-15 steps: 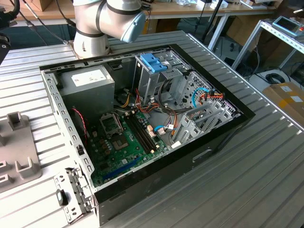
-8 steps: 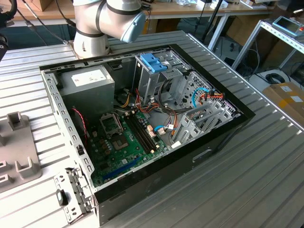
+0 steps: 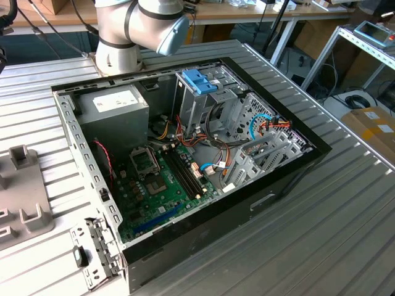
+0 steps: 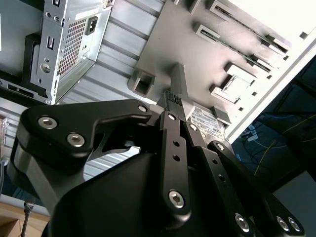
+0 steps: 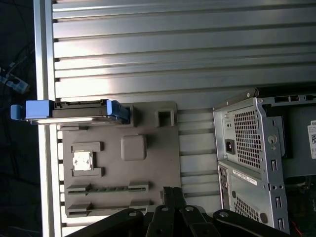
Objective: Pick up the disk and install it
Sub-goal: 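Reach for the disk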
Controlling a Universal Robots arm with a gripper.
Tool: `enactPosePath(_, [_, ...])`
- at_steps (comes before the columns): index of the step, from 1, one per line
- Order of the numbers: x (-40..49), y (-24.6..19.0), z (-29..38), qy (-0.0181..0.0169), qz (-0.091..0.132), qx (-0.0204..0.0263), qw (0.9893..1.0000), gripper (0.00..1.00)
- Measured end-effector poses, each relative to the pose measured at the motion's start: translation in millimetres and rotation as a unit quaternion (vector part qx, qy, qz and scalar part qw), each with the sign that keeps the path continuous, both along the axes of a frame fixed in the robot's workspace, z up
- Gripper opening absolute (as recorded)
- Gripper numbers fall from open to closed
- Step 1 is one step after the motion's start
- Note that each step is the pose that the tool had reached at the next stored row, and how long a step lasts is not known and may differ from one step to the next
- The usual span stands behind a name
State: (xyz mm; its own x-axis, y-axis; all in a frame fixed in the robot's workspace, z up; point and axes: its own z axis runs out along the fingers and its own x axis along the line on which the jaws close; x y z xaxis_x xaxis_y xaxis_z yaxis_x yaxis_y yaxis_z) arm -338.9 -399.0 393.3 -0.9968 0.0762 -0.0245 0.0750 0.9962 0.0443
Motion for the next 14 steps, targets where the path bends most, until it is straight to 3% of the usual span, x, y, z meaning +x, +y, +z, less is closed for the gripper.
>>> enactPosePath(14, [-4.2,0.0,0.0,0.0,0.0,0.0,1.0,0.1])
